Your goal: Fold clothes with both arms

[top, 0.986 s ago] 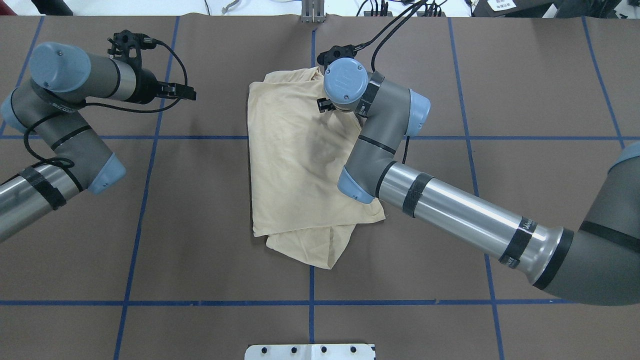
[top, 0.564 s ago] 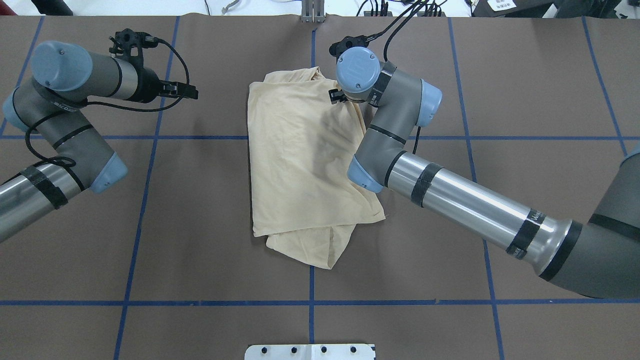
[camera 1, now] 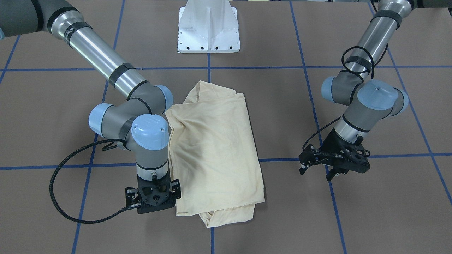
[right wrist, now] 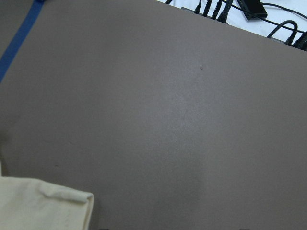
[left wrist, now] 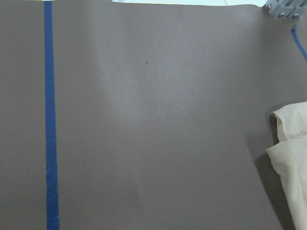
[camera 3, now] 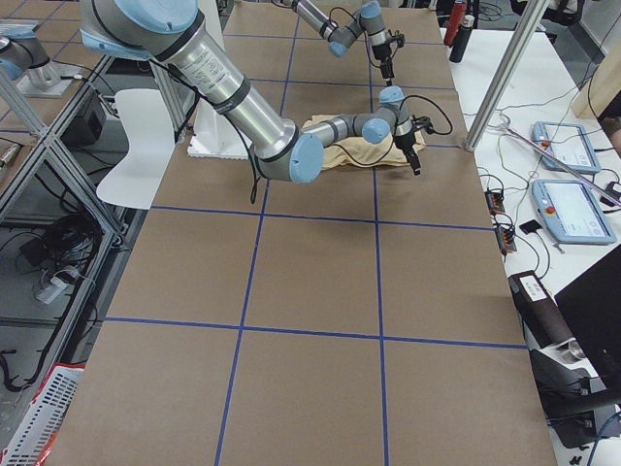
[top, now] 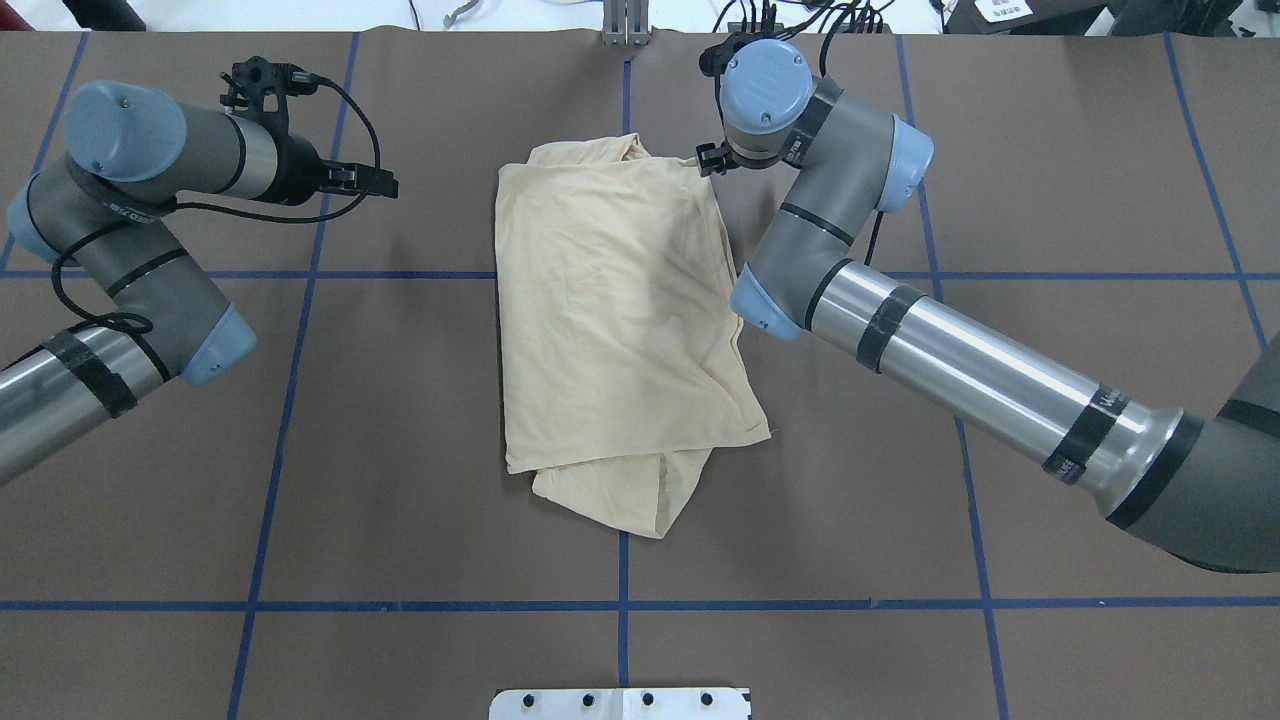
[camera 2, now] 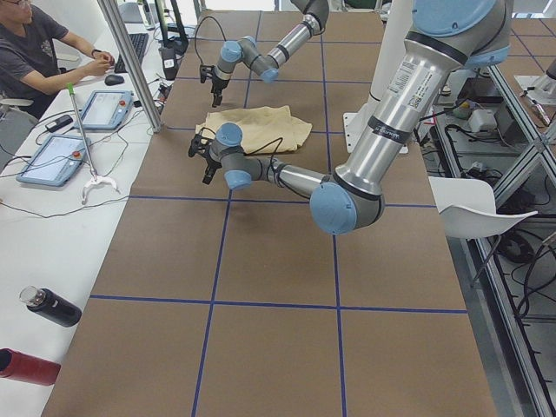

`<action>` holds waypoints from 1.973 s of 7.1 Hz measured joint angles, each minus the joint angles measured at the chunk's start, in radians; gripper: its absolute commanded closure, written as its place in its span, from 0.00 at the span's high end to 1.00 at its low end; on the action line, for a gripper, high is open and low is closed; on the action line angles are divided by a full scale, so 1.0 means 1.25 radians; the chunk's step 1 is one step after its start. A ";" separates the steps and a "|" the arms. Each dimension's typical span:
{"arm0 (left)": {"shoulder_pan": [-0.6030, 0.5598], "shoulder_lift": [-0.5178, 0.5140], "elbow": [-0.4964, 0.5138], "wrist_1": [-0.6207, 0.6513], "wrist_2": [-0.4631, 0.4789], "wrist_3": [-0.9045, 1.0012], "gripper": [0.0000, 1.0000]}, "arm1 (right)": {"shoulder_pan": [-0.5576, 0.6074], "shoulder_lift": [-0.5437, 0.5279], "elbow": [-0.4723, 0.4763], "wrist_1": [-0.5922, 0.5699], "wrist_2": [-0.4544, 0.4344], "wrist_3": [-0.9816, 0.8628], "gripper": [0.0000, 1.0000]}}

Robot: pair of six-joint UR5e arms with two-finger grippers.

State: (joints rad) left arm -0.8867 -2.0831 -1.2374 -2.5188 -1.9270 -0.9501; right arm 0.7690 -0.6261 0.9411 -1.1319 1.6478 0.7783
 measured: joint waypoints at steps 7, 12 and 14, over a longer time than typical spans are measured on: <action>-0.004 0.011 -0.043 0.006 -0.003 0.000 1.00 | -0.075 -0.286 0.543 -0.152 0.222 0.305 0.97; -0.002 0.011 -0.045 0.006 -0.003 0.000 1.00 | -0.186 -0.379 0.584 -0.149 0.219 0.458 0.88; -0.002 0.010 -0.045 0.006 -0.003 0.000 1.00 | -0.203 -0.388 0.586 -0.153 0.242 0.463 0.66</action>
State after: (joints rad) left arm -0.8887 -2.0708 -1.2933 -2.5114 -1.9313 -0.9495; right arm 0.5151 -1.1105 1.6735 -1.3228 1.9508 1.3574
